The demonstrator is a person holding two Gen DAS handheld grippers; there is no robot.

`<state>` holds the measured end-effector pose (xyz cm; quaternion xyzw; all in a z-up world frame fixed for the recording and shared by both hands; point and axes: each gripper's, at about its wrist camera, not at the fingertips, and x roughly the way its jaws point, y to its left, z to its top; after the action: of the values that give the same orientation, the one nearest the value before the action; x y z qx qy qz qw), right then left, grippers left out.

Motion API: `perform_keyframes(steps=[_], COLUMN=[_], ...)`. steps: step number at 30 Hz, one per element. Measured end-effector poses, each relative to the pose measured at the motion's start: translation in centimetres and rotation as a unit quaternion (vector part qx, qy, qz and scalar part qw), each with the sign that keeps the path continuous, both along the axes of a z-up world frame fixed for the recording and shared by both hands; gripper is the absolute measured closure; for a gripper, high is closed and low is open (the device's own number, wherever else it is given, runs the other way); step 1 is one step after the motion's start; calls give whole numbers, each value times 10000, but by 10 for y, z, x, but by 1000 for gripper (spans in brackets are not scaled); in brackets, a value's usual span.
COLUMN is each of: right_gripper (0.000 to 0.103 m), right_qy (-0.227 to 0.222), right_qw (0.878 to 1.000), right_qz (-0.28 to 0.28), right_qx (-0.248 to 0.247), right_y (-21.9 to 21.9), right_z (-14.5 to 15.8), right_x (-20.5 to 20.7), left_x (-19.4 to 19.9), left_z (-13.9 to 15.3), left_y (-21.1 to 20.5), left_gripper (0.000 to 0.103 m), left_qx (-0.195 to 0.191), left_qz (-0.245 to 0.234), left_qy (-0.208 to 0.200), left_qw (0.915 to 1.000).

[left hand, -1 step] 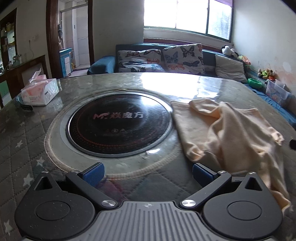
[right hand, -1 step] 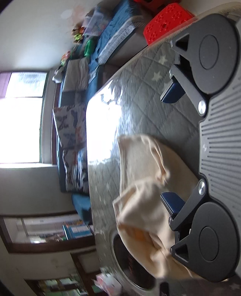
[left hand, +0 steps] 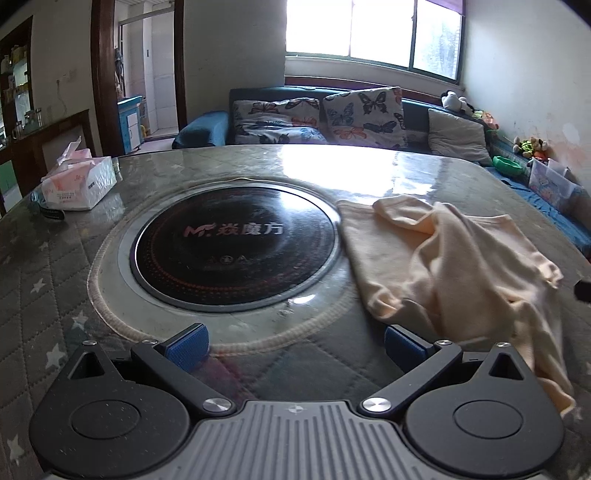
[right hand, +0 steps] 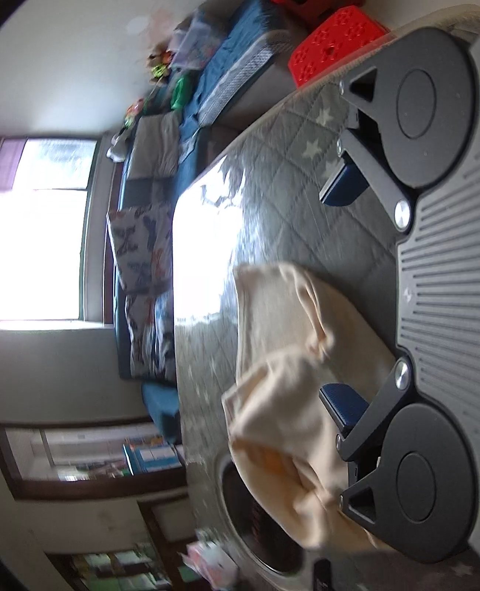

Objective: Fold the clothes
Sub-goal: 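Move both grippers toward the crumpled cream sweatshirt on the table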

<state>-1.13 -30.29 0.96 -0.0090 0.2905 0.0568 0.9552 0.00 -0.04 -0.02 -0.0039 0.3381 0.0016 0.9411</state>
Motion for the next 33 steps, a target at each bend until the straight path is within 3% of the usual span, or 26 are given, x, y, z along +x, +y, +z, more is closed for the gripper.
perform_keyframes(steps=[2, 4, 6, 11, 16, 22, 33], right_gripper=[0, 0, 0, 0, 0, 0, 0], right_qy=[50, 99, 253, 102, 203, 478, 504], right_qw=[9999, 9996, 9995, 9998, 9997, 9987, 9979], right_qz=[-54, -108, -120, -148, -88, 172, 390], right_qx=[123, 246, 115, 97, 126, 25, -126], right_y=[-6, -13, -10, 3, 9, 8, 19], right_z=[0, 0, -1, 7, -11, -10, -6], right_x=[0, 1, 5, -22, -38, -46, -67], left_x=[0, -9, -19, -27, -34, -42, -51], left_z=[0, 2, 4, 15, 17, 18, 13], left_y=[0, -18, -25, -24, -32, -41, -56], left_gripper=[0, 0, 0, 0, 0, 0, 0], left_qx=[10, 260, 124, -204, -214, -219, -112], left_qz=[28, -61, -102, -159, -242, -347, -518], left_qy=[3, -129, -185, -51, 35, 77, 276], left_qw=[10000, 9996, 9997, 9997, 9995, 9991, 9982])
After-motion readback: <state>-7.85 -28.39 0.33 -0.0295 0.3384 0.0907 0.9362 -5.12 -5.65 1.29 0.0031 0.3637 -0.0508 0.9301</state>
